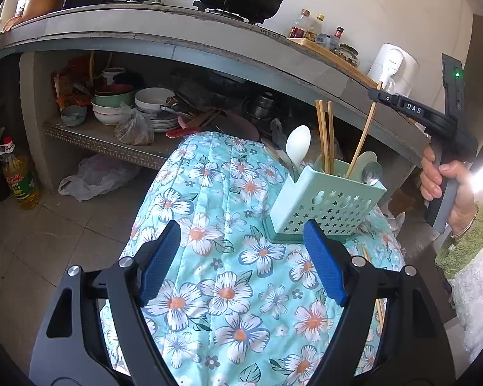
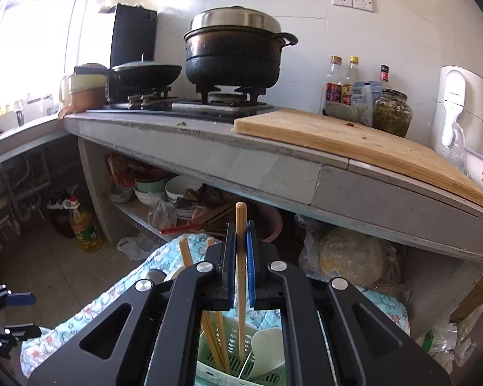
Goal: Organize utensils
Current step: 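Lower the chopstick into the green holder and open the right tool, then move both tools back down to the last two bamboo chopsticks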
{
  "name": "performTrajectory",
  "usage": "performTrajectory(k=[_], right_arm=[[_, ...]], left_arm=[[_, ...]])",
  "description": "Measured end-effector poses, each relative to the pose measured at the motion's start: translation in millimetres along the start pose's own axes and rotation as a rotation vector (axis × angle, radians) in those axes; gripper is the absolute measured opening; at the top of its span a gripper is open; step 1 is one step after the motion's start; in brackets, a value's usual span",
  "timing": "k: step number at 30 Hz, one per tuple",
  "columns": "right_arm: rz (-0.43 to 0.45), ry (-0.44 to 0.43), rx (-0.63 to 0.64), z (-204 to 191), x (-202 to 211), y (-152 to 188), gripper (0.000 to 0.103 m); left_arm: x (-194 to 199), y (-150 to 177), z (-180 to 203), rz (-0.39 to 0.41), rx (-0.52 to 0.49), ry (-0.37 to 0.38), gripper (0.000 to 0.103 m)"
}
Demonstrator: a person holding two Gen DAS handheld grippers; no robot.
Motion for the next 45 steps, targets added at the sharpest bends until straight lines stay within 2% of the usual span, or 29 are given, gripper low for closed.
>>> performTrajectory(k=[6,7,9,10,12,17,20,24,29,33,36,40,45], right_arm=[[-0.079,-0.019,0.085,-27.4,-12.8,22.5,0.007],[-0.087,-0.024,0.088,-29.7,-12.3,25.3,0.010],[-0.091,-0.034,0.082,-31.0,-8.3,27.8,0.024],[-0.081,-0.039,0.068,-30.0,-3.1,27.7,0.033],[-0.061,-0.054,0.036,-26.6,7.2,27.1,0.039],[-0.019,-0.122,-0.129,-6.2,44.1,34.6,0.041],[-0.016,-0.165,-0.250,9.3,68.6,52.8,0.041],[-0.076,-0.208,-0.394,26.1,88.5,96.8,0.041],[-0.216,-0.224,-0.560,31.2,96.5,180.7,0.041],[-0.325,-0.275,-0.704,14.3,97.8,253.7,0.040],[-0.382,-0.298,-0.775,-0.9,97.8,295.8,0.034],[-0.413,-0.319,-0.832,-13.1,93.5,325.3,0.027],[-0.426,-0.352,-0.873,-20.5,85.3,344.4,0.020]], left_arm=[[-2.8,0.7,1.2,-0.007,0.004,0.003,0.075],[-2.4,0.7,1.3,-0.006,0.005,0.002,0.075],[-2.7,1.0,2.0,-0.006,0.004,0.004,0.075],[-3.5,1.1,3.0,-0.008,0.004,0.004,0.075],[-4.3,2.1,5.1,-0.009,0.001,0.007,0.076],[-8.4,6.1,10.7,-0.025,-0.010,0.015,0.076],[-12.7,10.4,15.3,-0.039,-0.021,0.019,0.076],[-20.6,19.9,23.2,-0.081,-0.040,0.027,0.076],[-34.1,46.4,41.3,-0.147,-0.103,0.041,0.077],[-54.4,81.2,55.4,-0.243,-0.140,0.046,0.077],[-67.1,108.4,67.4,-0.307,-0.175,0.057,0.077],[-82.6,139.1,81.4,-0.380,-0.202,0.063,0.077],[-94.3,161.5,97.7,-0.435,-0.224,0.077,0.076]])
Point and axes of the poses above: each gripper's, at about its wrist camera, not at the fingertips, and x roughly against the way its jaws point, z to its right, y to its underside, the point moved 8 cm from there along -x, roughly the way its jaws point, and after that the axes turned 12 degrees about x, right-handed, at the moved point
